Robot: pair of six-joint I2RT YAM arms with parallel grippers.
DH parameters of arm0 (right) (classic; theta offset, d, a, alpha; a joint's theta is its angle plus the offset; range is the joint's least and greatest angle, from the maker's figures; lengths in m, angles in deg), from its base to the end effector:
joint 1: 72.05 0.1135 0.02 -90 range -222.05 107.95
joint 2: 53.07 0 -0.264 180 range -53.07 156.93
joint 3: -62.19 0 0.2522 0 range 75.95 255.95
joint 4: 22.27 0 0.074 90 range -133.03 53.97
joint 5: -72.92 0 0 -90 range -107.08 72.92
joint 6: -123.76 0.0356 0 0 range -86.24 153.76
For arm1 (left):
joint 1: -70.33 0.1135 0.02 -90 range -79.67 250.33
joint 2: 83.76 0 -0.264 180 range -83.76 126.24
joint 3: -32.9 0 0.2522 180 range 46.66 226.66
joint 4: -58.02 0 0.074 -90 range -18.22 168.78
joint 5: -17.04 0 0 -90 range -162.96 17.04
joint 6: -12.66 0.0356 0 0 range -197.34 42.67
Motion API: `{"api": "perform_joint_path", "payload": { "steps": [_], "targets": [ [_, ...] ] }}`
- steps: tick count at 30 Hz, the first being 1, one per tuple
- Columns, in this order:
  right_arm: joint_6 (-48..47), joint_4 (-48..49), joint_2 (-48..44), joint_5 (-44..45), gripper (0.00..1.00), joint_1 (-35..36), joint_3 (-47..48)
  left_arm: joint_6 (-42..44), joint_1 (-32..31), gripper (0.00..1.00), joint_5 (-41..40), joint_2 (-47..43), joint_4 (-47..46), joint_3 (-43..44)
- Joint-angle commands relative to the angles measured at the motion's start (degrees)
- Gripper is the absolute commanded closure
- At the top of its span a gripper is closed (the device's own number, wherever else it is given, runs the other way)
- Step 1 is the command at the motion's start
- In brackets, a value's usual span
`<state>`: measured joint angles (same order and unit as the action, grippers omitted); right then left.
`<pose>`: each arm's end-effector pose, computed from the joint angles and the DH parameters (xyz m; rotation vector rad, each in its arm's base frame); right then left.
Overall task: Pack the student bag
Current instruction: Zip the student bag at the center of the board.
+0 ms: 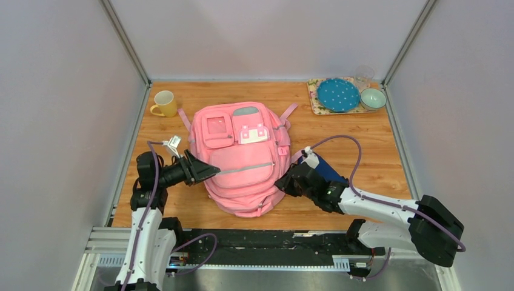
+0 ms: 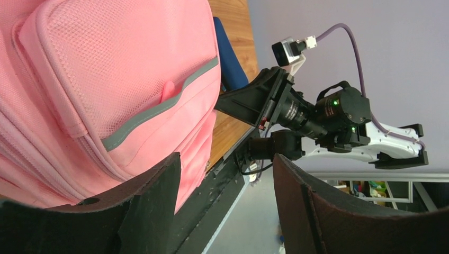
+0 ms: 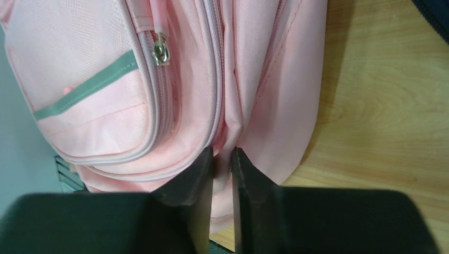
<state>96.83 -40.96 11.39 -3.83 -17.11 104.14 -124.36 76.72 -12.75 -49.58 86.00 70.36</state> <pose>0.1336 0.1761 0.1836 0.2962 2.3846 0.7896 0.1393 -0.0155 0.2379 -0.2282 2.0593 -1.4881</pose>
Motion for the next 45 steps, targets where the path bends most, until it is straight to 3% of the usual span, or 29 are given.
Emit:
{"api": "perform_joint_path", "payload": {
  "steps": [1, 3, 7, 11, 12, 13, 18, 25, 29, 40, 45],
  "targets": [
    [-0.05, 3.52, 0.75, -0.86, 0.89, -0.27, 2.84, 0.35, -0.59, 0.29, 2.72, -0.86, -3.58, -0.94],
    [-0.49, 2.91, -0.04, -0.86, 1.00, -0.27, 3.28, 1.31, -1.03, 0.29, 3.34, -0.86, -4.20, -0.68],
    [-1.89, 1.41, -2.76, -1.74, 1.00, -0.27, 4.33, 10.09, -3.48, 0.30, -2.51, 0.45, 2.98, 3.70],
    [-2.78, 1.15, -5.58, -2.97, 1.00, -0.18, 4.51, 20.56, -14.89, 0.29, -18.07, 4.14, 16.78, 14.85],
    [-3.04, 1.15, -6.62, -3.15, 1.00, -0.09, 4.42, 23.18, -20.49, 0.29, -21.06, 4.93, 18.03, 16.53],
    [-3.21, 1.06, -7.07, -3.24, 1.00, -0.01, 4.42, 24.34, -22.81, 0.29, -25.79, 6.42, 18.91, 17.94],
    [-3.39, 0.71, -8.22, -4.03, 1.00, 0.17, 4.25, 30.40, -32.92, 0.26, -33.30, 10.91, 19.88, 24.63],
    [-3.13, 2.38, -9.97, -4.38, 1.00, 1.31, 4.42, 39.64, -52.42, 0.26, -48.13, 21.01, 21.47, 29.38],
    [-2.95, 3.08, -11.99, -4.47, 1.00, 1.66, 5.12, 38.95, -55.34, 0.27, -49.74, 21.82, 20.50, 28.51],
    [-4.44, 2.38, -12.70, -5.70, 1.00, 2.45, 8.46, 31.12, -55.52, 0.22, -55.89, 16.36, 9.18, 20.25],
    [-4.62, -2.54, -11.12, -2.98, 1.00, 3.95, 11.01, 31.55, -55.79, 0.21, -57.65, 17.94, 6.88, 19.63]
  ]
}}
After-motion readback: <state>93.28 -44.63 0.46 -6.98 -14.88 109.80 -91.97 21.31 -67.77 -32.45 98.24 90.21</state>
